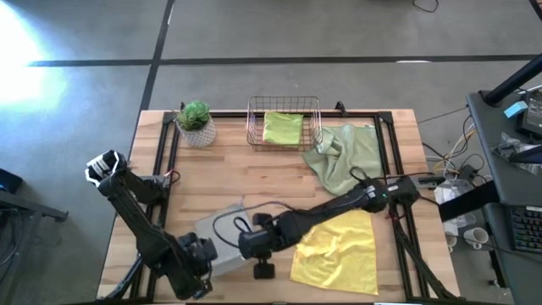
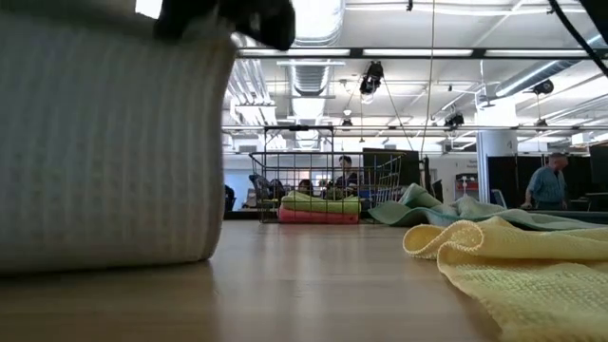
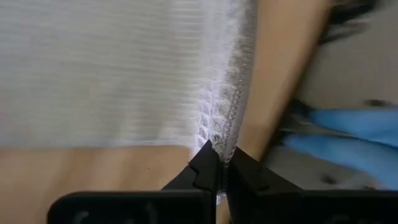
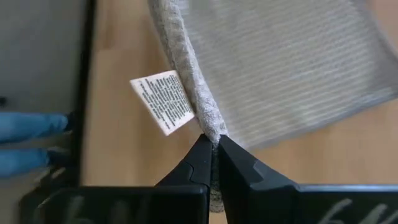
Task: Fold microfiber towels
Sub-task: Fold the gray towel
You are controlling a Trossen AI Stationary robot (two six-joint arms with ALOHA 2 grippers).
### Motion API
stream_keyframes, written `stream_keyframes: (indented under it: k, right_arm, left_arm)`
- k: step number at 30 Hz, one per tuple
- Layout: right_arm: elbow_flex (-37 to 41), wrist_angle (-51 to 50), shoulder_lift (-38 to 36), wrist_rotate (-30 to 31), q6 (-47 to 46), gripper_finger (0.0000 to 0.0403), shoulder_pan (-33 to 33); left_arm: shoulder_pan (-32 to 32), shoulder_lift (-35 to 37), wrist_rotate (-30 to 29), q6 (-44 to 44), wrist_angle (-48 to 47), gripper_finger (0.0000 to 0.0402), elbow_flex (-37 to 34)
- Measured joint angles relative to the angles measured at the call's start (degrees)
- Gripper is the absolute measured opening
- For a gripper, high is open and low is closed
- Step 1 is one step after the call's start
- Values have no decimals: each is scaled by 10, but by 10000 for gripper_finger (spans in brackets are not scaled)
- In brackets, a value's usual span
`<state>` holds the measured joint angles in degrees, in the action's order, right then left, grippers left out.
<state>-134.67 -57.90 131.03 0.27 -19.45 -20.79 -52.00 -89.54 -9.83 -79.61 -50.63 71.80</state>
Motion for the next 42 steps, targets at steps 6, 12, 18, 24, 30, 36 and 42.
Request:
stream_keyframes:
  k: [6,12,18,24,30,36,42]
  right_arm:
    - [1,20,47,30,6,9,50]
    - [3,38,59,33,20,9,91]
    - [5,74,60,29,30,9,117]
    - [9,75,60,23,37,11,122]
    - [10,90,60,31,43,31,123]
    - [10,98,60,45,28,79,131]
    - [10,98,59,45,14,135,146]
  left_arm:
    - [22,0,-12,-41,-138,0,-16]
    - [55,0,-3,-36,-175,0,-41]
    - [76,0,16,-39,-177,0,-74]
    - [88,0,22,-39,-175,0,-87]
    - [90,0,27,-38,-178,16,-94]
    - [93,0,27,-32,-179,77,-95]
    - [101,0,23,-6,-216,149,-97]
